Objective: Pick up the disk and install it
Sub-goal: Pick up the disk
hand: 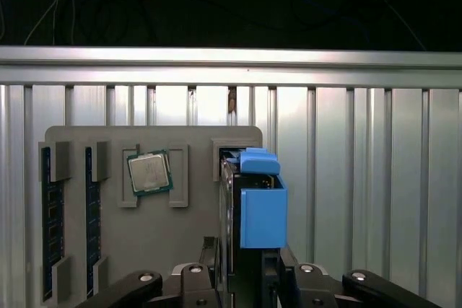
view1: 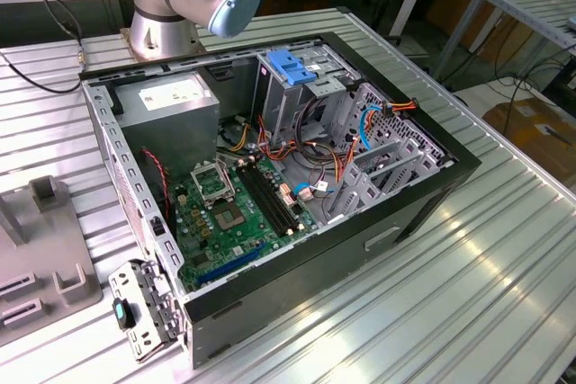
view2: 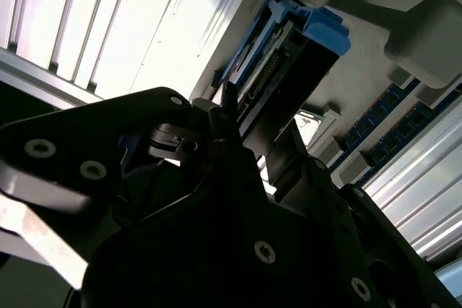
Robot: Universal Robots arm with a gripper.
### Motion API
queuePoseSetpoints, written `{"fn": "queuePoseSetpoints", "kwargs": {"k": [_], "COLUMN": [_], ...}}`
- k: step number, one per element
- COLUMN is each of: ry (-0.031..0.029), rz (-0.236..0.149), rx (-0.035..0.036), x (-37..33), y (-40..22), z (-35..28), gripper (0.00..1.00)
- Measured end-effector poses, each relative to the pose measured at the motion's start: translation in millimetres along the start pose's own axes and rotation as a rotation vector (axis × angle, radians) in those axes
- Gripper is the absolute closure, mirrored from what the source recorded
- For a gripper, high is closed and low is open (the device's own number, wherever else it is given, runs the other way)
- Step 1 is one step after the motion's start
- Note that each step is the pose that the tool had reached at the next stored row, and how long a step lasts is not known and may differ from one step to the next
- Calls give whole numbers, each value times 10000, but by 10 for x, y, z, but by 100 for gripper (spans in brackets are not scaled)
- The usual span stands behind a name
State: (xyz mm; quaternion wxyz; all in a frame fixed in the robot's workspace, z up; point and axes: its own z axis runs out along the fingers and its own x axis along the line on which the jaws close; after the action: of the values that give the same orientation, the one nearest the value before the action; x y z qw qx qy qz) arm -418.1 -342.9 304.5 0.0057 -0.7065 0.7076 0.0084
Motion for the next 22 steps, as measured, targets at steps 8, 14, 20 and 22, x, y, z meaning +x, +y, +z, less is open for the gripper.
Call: {"fn": "queuePoseSetpoints", "kwargs": {"k": [8, 14, 20, 22], "ry": [2, -1, 0, -1], "rz": [0, 0, 0, 1], "rx": [-4, 0, -1, -1], "x": [-2, -2, -2, -2], "y": [0, 0, 0, 0], "z": [-9, -26, -27, -27], "gripper": [57, 57, 65, 65]}}
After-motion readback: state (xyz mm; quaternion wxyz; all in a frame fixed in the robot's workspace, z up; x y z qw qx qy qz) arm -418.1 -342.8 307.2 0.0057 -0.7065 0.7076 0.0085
